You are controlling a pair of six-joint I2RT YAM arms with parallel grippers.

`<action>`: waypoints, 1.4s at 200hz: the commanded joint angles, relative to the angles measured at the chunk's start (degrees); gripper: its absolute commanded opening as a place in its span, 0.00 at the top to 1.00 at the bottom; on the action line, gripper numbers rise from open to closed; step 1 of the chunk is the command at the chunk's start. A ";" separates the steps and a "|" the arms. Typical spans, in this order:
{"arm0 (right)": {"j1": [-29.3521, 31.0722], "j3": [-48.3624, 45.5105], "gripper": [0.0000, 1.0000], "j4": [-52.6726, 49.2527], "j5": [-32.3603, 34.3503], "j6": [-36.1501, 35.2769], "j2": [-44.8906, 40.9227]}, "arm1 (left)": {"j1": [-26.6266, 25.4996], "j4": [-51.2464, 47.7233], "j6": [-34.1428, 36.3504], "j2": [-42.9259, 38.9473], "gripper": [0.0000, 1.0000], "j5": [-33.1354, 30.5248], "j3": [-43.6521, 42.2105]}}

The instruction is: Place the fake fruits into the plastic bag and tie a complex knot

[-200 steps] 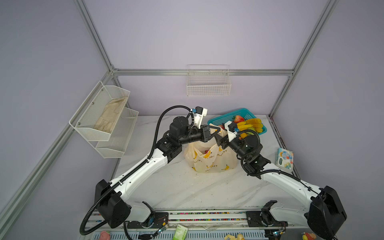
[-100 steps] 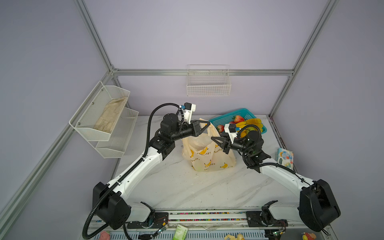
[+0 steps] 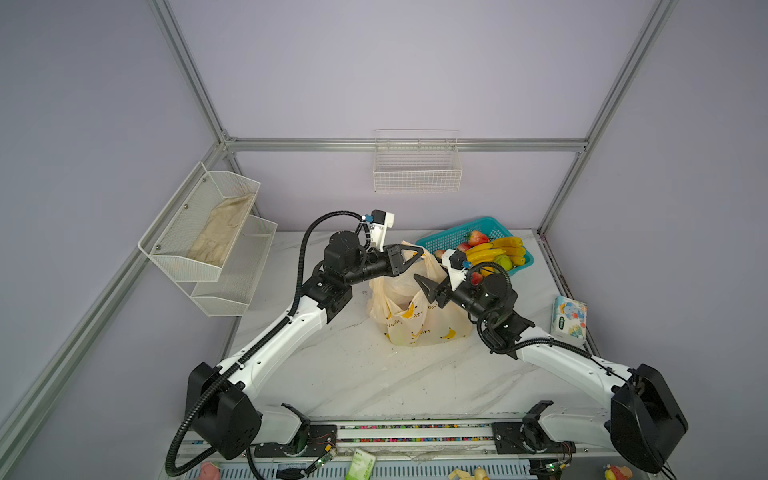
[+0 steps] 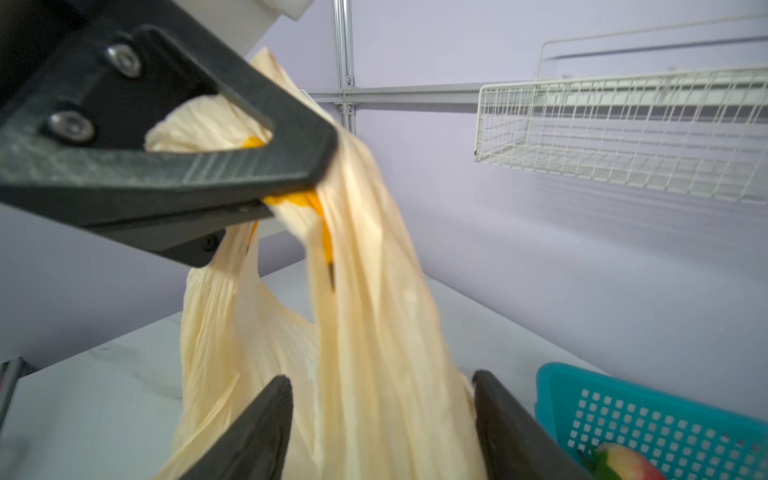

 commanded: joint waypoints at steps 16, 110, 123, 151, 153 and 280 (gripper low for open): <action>6.01 0.14 0.23 8.89 25.91 -7.33 0.61 | -1.22 3.11 -1.64 -1.09 1.00 0.56 -1.26; 9.38 7.02 0.38 15.75 54.21 -4.03 15.25 | -1.53 4.35 -3.84 -0.97 1.00 0.48 -1.44; 9.00 5.45 0.44 15.58 54.90 -2.88 15.84 | -1.38 4.26 -3.46 -1.46 1.00 0.10 -1.44; 7.09 1.86 0.57 11.84 52.10 2.29 15.45 | -0.34 3.09 -2.62 -2.20 1.00 -0.52 -1.10; 6.95 1.64 0.57 11.45 51.81 2.67 15.33 | -0.25 3.03 -2.62 -2.27 1.00 -0.50 -1.09; 1.97 1.01 0.38 1.89 35.80 6.24 15.41 | 1.54 5.11 -3.84 -3.02 1.00 2.12 -1.60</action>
